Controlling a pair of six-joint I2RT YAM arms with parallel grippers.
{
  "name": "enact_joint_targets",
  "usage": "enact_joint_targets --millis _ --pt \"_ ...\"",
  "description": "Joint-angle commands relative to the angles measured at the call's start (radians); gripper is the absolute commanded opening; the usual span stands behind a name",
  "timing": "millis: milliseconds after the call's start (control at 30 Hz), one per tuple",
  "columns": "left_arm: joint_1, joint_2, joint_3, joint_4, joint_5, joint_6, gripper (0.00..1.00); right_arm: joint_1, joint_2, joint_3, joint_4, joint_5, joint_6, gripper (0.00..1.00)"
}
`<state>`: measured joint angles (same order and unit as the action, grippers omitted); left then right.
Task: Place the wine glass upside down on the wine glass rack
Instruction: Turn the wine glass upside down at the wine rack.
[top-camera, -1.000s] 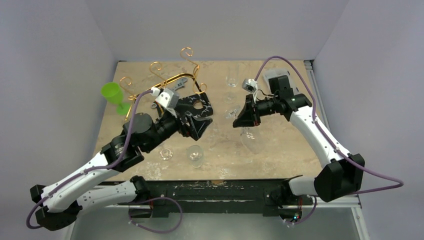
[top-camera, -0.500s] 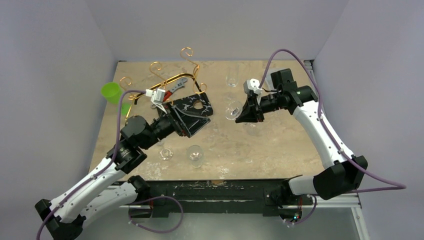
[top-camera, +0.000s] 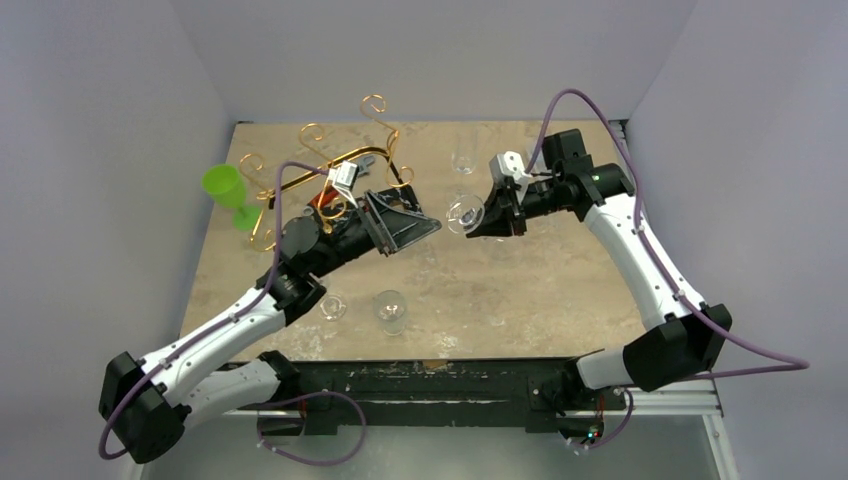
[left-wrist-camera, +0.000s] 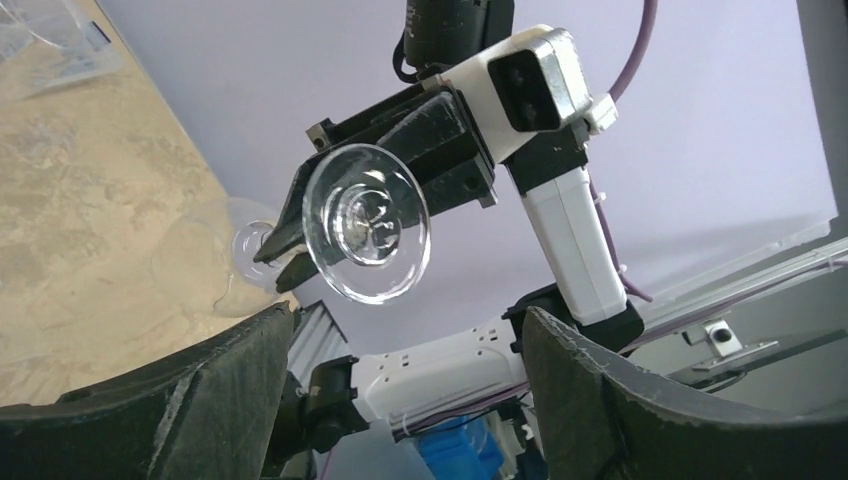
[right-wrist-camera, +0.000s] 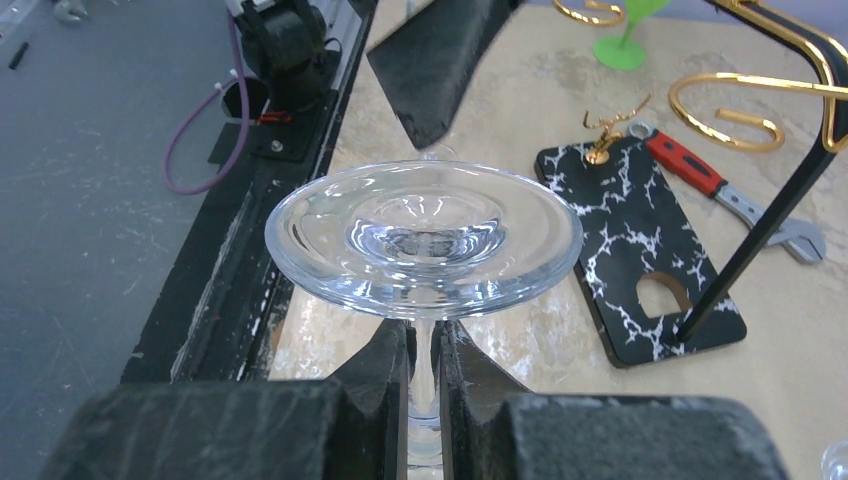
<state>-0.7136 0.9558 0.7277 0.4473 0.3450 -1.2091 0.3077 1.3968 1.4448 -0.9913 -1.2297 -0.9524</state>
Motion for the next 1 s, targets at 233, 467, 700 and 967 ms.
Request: enact_joint_targets --millis 233,467,700,967 --pt "-0.002 0.103 0.03 0.195 0.016 -0.136 0.74 0.004 0.006 0.107 -0.088 -0.192 -0.137 0.0" --pt "-0.029 0.151 0.069 0.198 0.031 -0.158 0.66 0.005 0.019 0.096 -0.078 -0.195 -0.14 0.0" --pt "-0.044 0.185 0.097 0.22 0.044 -0.183 0.51 0.017 0.011 0.065 -0.059 -0.169 -0.144 0.0" --pt "-0.053 0.188 0.105 0.194 0.027 -0.197 0.43 0.028 -0.002 0.041 -0.083 -0.165 -0.202 0.0"
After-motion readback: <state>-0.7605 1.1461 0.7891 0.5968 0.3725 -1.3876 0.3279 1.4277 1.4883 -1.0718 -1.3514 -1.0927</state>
